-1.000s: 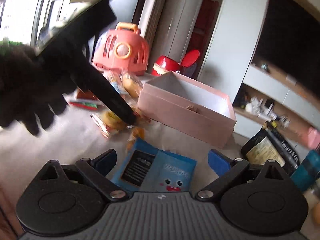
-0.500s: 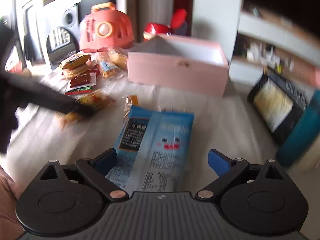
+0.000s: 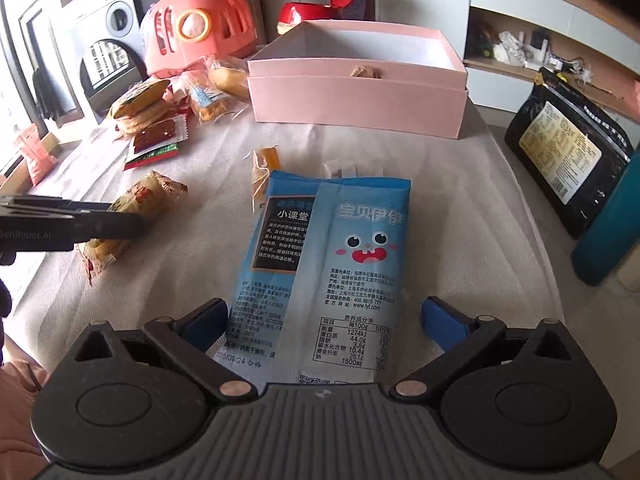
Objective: Organize snacks
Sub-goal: 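Lower both held snacks into the pink box and open both tools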
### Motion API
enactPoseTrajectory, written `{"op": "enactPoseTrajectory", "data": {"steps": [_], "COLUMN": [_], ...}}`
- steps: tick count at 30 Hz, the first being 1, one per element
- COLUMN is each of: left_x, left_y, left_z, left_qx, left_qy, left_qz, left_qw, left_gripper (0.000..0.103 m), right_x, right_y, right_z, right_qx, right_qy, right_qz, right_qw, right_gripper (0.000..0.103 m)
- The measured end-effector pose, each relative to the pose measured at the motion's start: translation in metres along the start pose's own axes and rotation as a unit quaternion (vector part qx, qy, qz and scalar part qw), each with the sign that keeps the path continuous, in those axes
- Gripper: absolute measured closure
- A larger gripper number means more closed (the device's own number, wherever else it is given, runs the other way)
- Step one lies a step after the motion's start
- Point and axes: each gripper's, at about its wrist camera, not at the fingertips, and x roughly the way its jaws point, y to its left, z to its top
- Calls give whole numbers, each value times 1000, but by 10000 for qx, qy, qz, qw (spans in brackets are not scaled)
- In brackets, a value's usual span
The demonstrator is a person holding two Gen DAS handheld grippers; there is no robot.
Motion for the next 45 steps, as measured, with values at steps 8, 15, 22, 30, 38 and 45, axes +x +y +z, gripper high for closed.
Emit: {"op": "enactPoseTrajectory", "data": {"steps": [8,15,22,30,38,45], "left_x": [-2,-4,-23,-72,62,147], "left_y": [-4,-6,-13,-53,-37,-19], "left_z": [0,1,13,144,207,205], "left_qx": [120,163,230,895,83,242], "left_qy": [34,47,-248,-1757,-915,-188], "left_qz": [1,-51,-154,-417,-875,-421], "left_qw": [9999,9998,9993,9795,9919,9986], "left_gripper": [62,62,63,62,62,62], "right_x": [-6,8,-12,-110,-41,76], "right_y": [5,6,0,-19,-53,-72], "right_z": [13,20,23,133,239,270], "right_qx": [-58,168,19,-376,213,601], "right_qy": [-36,135,-234,-2304,-1847,-956], "right_qz": [47,-139,-195,-508,-269,41], "right_qw": [10000,9997,9995,9711,9822,9936], "right_gripper": [3,6,21,20,17,15]}}
